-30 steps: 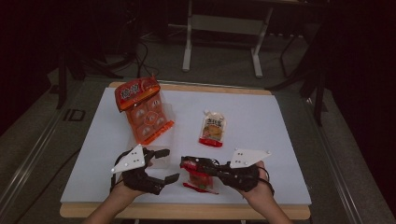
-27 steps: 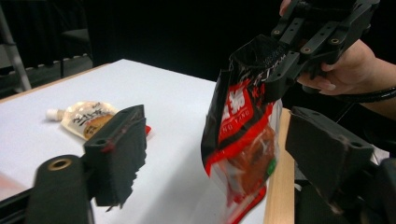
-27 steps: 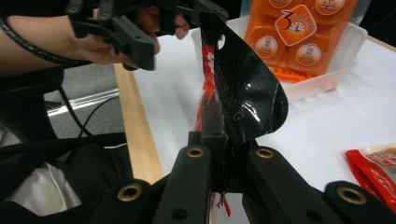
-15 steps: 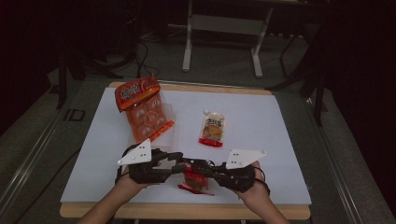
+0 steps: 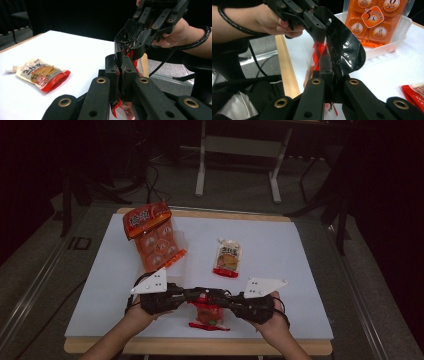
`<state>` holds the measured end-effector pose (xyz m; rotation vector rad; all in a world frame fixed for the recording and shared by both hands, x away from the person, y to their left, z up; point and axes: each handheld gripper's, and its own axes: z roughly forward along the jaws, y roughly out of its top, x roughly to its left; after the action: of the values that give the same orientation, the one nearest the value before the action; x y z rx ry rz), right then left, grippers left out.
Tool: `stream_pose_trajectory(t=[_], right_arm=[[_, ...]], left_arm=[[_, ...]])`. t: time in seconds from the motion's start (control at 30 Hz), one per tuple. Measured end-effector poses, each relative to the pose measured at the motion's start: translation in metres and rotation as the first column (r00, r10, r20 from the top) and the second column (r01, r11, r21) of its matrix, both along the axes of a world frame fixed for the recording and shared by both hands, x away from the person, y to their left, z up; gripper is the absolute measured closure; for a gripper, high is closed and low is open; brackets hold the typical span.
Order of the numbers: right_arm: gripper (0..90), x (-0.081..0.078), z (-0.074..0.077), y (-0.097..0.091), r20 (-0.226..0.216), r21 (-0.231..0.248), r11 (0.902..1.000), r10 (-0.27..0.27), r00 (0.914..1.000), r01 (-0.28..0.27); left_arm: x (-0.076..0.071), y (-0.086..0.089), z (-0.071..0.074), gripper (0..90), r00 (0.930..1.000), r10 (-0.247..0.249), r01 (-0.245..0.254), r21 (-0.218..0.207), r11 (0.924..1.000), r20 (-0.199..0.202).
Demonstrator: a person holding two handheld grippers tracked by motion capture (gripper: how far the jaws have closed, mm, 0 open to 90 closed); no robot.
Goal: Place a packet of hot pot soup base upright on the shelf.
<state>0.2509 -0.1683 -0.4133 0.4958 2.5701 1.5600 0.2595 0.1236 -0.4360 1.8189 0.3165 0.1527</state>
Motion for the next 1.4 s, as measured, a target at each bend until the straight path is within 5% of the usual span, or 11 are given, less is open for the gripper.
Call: stream_pose_trajectory(t=[0.23, 0.5, 0.63, 0.77, 0.93, 1.13, 1.4], right_arm=[[71.7, 0.003, 0.005, -0.007, 0.017, 0.032, 0.9976, -0.061, 0.998, 0.061], [27.5, 0.005, 0.003, -0.024, 0.062, 0.072, 0.9871, -0.148, 0.9871, 0.143], [13.5, 0.009, -0.003, -0.033, 0.059, 0.112, 0.9789, -0.178, 0.9823, 0.17], [13.6, 0.014, -0.004, -0.043, 0.038, 0.141, 0.9717, -0.197, 0.9797, 0.19], [14.2, 0.014, -0.005, -0.05, 0.068, 0.152, 0.9622, -0.238, 0.9688, 0.226], [14.3, 0.018, -0.011, -0.054, 0.039, 0.151, 0.9583, -0.251, 0.9672, 0.243], [14.7, 0.021, -0.02, -0.053, 0.023, 0.144, 0.9603, -0.245, 0.9693, 0.239]], left_arm=[[0.002, 0.005, 0.008, 87.7, 0.9987, 0.019, -0.019, 0.004, 0.9998, 0.046], [0.008, 0.028, 0.021, 87.6, 0.995, 0.065, -0.064, -0.009, 0.9979, 0.076], [0.011, 0.045, 0.031, 87.3, 0.9858, 0.089, -0.087, -0.017, 0.996, 0.143], [0.018, 0.067, 0.037, 87.3, 0.977, 0.136, -0.133, -0.032, 0.9906, 0.164], [0.025, 0.09, 0.039, 87.3, 0.9688, 0.166, -0.162, -0.039, 0.9861, 0.184], [0.033, 0.111, 0.037, 87.2, 0.9594, 0.202, -0.2, -0.029, 0.9793, 0.197], [0.041, 0.123, 0.02, 87.2, 0.9607, 0.215, -0.22, 0.004, 0.9756, 0.175]])
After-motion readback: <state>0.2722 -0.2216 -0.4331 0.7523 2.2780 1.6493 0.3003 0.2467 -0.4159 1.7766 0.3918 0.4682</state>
